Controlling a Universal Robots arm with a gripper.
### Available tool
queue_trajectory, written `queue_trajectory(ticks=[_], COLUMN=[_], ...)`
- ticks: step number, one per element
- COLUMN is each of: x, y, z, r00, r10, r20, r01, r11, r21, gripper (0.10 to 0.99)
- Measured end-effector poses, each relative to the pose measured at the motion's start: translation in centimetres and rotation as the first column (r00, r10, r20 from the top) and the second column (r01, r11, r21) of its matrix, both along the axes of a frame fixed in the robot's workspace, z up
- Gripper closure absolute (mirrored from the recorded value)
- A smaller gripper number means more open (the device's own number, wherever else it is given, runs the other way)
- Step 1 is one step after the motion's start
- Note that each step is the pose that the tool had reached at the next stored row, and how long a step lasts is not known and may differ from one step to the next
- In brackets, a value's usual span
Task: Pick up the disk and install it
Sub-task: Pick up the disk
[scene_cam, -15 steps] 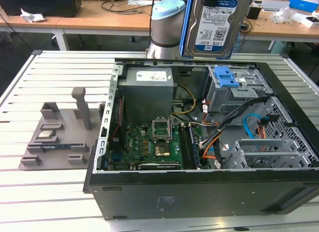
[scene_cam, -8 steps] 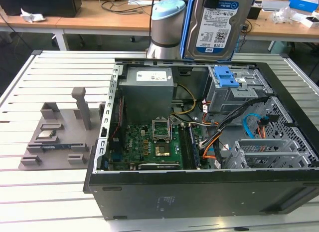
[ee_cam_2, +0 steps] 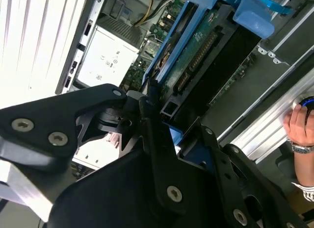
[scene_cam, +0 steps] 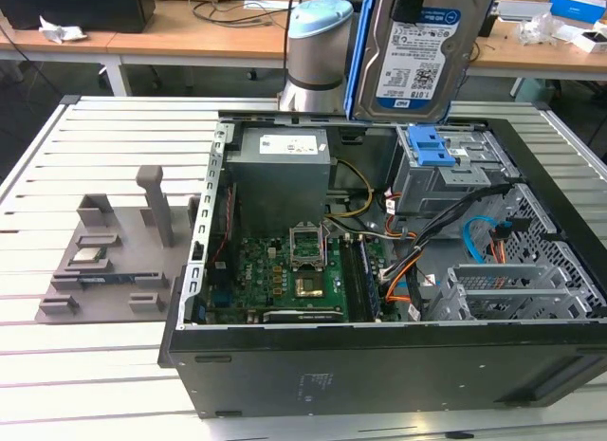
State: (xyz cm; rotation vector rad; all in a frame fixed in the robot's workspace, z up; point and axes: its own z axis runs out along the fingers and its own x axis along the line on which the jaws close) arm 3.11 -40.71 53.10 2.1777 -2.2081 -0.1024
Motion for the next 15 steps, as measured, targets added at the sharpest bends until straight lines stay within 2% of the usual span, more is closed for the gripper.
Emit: queue_trajectory(ticks=[9, 15], x=[0.00, 0.00], y=[-1.47, -2.25], z=[-0.02, -0.04], r00=[1.0000, 1.0000], r10=[0.000, 0.000], r20=[0.0000, 0.0000], r01=[0.000, 0.000], r11=[1.0000, 1.0000], r21=[0.000, 0.000], gripper=[0.718, 0.718])
